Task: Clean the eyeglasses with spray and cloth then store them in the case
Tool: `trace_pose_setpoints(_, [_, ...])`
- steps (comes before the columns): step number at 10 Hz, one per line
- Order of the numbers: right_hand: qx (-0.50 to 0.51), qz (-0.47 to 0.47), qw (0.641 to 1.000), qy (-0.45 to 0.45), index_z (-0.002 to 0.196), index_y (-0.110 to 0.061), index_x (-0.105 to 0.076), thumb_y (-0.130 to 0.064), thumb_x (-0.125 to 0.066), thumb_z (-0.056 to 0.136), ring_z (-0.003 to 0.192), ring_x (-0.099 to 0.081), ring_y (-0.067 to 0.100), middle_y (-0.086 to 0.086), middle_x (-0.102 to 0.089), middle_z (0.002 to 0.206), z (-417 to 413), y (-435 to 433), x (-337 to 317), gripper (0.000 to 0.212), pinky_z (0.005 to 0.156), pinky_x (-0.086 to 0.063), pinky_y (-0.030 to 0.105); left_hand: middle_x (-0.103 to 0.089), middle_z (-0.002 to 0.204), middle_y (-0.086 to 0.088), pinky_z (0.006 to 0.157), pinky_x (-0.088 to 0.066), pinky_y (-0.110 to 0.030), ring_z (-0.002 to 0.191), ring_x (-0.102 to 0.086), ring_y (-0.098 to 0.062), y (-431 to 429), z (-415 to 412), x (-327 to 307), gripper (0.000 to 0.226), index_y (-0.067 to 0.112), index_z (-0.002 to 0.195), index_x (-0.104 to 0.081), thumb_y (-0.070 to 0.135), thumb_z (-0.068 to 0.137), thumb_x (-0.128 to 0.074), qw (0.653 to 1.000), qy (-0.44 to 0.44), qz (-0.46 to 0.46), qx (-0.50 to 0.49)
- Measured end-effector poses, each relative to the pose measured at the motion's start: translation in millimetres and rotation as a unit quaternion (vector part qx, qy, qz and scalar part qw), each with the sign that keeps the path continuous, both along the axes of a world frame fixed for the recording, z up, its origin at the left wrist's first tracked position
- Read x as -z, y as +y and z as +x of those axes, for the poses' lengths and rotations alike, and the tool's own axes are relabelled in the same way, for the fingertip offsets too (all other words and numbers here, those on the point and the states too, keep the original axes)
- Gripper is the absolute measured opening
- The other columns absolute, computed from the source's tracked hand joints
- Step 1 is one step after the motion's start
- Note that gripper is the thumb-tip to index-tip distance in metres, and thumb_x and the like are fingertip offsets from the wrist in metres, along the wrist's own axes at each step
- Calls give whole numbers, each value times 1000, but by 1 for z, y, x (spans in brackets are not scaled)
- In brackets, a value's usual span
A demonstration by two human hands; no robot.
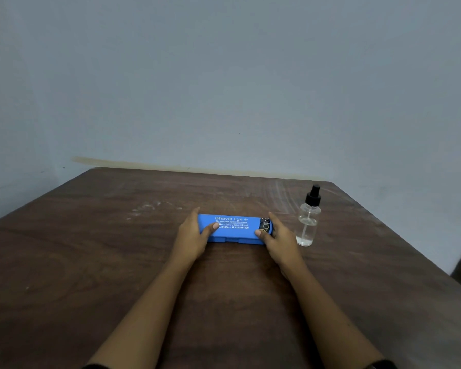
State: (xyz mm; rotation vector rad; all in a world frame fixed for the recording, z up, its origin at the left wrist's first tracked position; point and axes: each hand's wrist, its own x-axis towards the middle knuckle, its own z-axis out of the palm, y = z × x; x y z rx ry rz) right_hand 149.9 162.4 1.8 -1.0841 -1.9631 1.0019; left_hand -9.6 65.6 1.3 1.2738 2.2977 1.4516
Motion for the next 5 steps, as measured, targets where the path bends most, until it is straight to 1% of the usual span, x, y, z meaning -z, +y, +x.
trace_pose_setpoints(1, [-7, 28, 999, -20, 142, -11, -28, -21, -56, 90, 132, -38, 26, 13, -39, 145, 0, -4, -2, 60, 106, -32, 33, -32, 148, -18, 107, -27, -33, 136, -30, -30, -4, 2, -1, 67, 5, 141, -25, 34, 89, -54, 1000, 0, -7, 5])
trace_pose_setpoints(2, [3, 86, 995, -40, 141, -9, -29, -21, -50, 93, 137, -31, 25, 11, -33, 149, -2, -9, -3, 54, 110, -27, 33, -20, 153, -16, 112, -19, -34, 141, -19, -27, -4, 4, 0, 67, 5, 143, -20, 35, 91, -50, 1000, 11, 0, 3])
trace_pose_setpoints(3, [18, 207, 975, -76, 139, -8, -33, -11, -40, 95, 141, -22, 20, 7, -29, 151, -6, -15, -2, 45, 112, -23, 31, -8, 157, -10, 116, -5, -32, 144, -3, -21, -1, 3, 3, 63, 7, 144, -17, 36, 94, -41, 994, 103, 13, -29])
trace_pose_setpoints(4, [9, 312, 941, -132, 137, -6, -37, -6, -40, 92, 141, -23, 21, 9, -33, 150, -10, -21, -1, 45, 112, -26, 31, -8, 157, -10, 116, 1, -31, 144, 2, -20, 1, 4, 5, 59, 8, 144, -16, 36, 95, -36, 974, 212, 32, -67])
trace_pose_setpoints(5, [8, 408, 898, -162, 126, -1, -51, -5, -53, 85, 131, -42, 29, 15, -52, 135, -20, -21, -3, 41, 104, -43, 42, -14, 155, -10, 115, 2, -36, 141, 4, -21, 5, 8, 2, 57, 13, 144, -18, 35, 95, -35, 946, 310, 39, -88])
